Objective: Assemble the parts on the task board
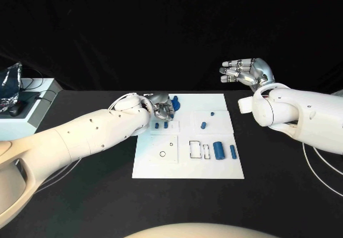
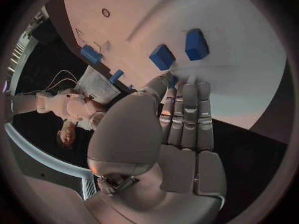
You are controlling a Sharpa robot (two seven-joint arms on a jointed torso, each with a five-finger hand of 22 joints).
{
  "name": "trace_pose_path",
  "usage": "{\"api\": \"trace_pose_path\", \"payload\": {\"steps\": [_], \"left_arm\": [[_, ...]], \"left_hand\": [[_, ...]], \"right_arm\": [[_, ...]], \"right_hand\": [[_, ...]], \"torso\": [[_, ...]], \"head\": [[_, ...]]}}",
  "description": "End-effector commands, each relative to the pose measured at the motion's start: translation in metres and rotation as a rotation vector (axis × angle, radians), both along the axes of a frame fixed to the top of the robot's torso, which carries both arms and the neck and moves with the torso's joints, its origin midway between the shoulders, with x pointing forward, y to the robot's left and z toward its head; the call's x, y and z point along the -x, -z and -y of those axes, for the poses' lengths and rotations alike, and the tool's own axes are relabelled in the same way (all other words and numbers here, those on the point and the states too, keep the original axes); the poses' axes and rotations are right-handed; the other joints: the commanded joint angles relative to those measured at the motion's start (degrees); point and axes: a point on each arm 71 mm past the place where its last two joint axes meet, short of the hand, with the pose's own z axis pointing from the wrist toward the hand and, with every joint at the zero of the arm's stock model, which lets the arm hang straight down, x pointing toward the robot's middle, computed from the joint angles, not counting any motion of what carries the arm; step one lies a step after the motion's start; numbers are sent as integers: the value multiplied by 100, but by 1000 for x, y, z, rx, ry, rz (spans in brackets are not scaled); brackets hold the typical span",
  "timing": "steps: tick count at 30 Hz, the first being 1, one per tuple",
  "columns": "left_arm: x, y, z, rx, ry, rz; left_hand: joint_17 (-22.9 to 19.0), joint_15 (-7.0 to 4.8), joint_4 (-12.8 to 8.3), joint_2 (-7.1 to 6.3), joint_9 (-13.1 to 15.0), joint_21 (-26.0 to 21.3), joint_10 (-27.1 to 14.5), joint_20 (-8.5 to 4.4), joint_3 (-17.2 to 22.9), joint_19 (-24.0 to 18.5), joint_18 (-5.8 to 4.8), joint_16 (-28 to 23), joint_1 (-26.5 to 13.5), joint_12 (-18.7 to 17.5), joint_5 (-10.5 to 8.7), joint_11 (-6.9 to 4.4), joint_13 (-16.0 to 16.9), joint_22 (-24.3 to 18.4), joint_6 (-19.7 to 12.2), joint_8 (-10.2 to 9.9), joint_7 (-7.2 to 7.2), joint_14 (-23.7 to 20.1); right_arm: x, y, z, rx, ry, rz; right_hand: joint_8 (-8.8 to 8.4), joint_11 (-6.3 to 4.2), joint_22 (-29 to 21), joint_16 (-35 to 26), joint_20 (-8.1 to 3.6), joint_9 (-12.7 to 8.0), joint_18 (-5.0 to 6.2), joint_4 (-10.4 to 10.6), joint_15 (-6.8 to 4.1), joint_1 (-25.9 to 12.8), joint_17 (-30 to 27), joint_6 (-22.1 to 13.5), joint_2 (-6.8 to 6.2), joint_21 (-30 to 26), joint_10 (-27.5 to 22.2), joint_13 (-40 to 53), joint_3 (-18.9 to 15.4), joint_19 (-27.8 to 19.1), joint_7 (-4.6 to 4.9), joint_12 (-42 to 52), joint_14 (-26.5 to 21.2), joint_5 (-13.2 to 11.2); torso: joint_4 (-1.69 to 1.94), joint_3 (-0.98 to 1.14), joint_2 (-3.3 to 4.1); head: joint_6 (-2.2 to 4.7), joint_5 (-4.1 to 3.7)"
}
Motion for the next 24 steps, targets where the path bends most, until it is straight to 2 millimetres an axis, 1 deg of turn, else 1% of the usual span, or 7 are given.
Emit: {"api": "trace_pose_path", "payload": {"steps": [1,6,8,16,22,24], "left_arm": [[1,1,2,-5,8,-14],[0,1,3,1,8,-17],[0,1,4,3,8,-20],[0,2,6,9,9,-30],[0,3,7,10,9,-37],[-1,3,7,10,7,-40]], "left_hand": [[-10,-38,-4,72,-1,33,66,-12,48,25,18,25,6,5,-27,-4,3,23,54,-30,-10,1],[-26,-50,-4,91,-3,31,132,-30,65,37,3,42,-11,-60,-31,-18,4,65,37,-33,-5,15],[-28,-50,0,93,-4,28,137,-31,64,39,2,44,-17,-69,-34,-18,3,68,30,-36,-3,18],[-29,-53,28,112,-3,21,163,-29,66,61,7,59,-38,-117,-37,-22,2,78,41,-35,6,39],[-22,-67,66,151,-2,23,253,-34,75,96,14,86,-50,-214,-36,-41,1,91,140,-34,8,84],[-12,-91,69,192,1,39,336,-47,89,118,15,109,-37,-232,-38,-68,1,98,215,-32,5,135]], "right_arm": [[0,-1,-2,1,-17,7],[0,-1,-2,1,-18,8],[0,-1,-3,2,-19,8],[0,-1,-3,2,-21,8],[0,-1,-4,2,-22,8],[0,-1,-4,3,-22,8]], "right_hand": [[-6,-26,-4,-26,-5,-1,-31,8,-17,-53,-6,20,-5,-25,12,-1,41,-10,4,-31,-28,22],[-6,-26,-4,-26,-5,-1,-31,8,-17,-53,-6,20,-5,-25,12,-1,41,-10,4,-31,-28,22],[-6,-26,-4,-26,-5,-1,-31,8,-17,-53,-6,20,-5,-25,12,-1,41,-10,4,-31,-28,22],[-6,-26,-4,-26,-5,-1,-31,8,-17,-53,-6,20,-5,-25,12,-1,41,-10,4,-31,-28,22],[-6,-31,-4,-26,-7,-1,-32,8,-19,-52,-6,28,-6,-23,18,-1,61,-9,1,-31,-27,27],[-6,-31,-4,-26,-7,-1,-32,8,-19,-52,-6,28,-6,-23,18,-1,61,-9,1,-31,-27,27]], "torso": [[-1,7,0],[0,3,5],[-4,3,5],[-1,3,4],[-2,5,7],[-3,5,4]], "head": [[1,3],[8,2],[5,6],[2,-3],[4,-9],[6,-9]]}}
